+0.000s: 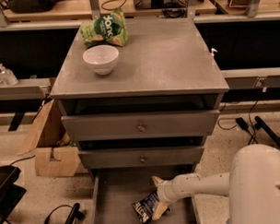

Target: Pick blue chip bag from bottom drawer and place on counter

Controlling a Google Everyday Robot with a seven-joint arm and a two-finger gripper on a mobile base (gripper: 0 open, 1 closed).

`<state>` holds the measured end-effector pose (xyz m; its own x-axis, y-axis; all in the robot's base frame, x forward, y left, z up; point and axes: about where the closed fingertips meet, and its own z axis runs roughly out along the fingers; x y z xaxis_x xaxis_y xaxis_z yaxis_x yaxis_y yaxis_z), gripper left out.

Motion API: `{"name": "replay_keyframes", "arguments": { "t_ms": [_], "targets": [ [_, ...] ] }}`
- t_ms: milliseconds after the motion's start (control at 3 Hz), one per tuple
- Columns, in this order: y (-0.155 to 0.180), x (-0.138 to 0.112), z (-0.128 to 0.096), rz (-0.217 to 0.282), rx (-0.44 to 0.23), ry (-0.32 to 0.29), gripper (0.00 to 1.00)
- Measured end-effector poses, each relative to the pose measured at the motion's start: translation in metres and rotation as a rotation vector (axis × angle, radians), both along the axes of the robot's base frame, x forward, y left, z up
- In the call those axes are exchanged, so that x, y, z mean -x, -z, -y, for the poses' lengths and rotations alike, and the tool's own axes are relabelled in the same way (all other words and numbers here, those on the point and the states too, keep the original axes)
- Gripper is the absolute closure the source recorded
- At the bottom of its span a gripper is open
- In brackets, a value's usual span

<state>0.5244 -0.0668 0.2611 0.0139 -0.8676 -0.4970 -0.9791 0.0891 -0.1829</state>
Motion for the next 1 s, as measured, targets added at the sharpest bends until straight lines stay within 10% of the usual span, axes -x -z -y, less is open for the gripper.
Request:
{"name": "replay_keyframes", "arguments": {
  "t_ms": [1000],
  "targets": [
    [0.117,-0.007,-0.046,-0.057,0.050,-0.162,0.00]
  ]
}}
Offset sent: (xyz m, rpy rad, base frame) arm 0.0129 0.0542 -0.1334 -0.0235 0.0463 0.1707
